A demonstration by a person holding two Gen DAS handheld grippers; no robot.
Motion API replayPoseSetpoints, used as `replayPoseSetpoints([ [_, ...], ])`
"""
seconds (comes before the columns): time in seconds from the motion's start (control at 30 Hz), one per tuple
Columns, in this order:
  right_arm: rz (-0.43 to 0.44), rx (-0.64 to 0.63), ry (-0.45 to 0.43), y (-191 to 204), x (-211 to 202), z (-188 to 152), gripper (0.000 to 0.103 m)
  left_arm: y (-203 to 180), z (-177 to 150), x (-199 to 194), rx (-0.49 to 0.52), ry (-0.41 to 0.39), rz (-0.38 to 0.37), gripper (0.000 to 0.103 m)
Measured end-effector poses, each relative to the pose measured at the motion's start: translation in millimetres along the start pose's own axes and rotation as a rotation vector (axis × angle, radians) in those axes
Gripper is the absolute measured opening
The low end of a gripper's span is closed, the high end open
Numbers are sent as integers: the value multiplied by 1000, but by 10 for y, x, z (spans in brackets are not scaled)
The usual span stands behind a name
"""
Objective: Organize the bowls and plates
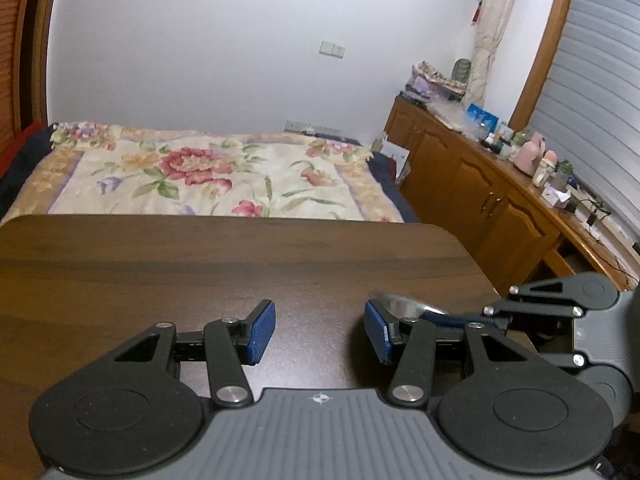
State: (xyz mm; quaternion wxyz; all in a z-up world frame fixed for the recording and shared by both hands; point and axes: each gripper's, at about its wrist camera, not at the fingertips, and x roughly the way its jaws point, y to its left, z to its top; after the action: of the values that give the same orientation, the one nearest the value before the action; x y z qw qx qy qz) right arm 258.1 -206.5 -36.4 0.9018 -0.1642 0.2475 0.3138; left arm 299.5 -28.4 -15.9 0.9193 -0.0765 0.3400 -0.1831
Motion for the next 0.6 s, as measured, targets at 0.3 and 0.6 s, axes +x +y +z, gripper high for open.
replayPoseSetpoints([
  [0.3, 87, 142, -31, -65, -139, -167, 12, -117, 7, 206, -1, 31, -34, 51],
  [0.6, -104, 216, -50, -475, -403, -432, 57, -267, -12, 525, 55, 103, -15, 37],
])
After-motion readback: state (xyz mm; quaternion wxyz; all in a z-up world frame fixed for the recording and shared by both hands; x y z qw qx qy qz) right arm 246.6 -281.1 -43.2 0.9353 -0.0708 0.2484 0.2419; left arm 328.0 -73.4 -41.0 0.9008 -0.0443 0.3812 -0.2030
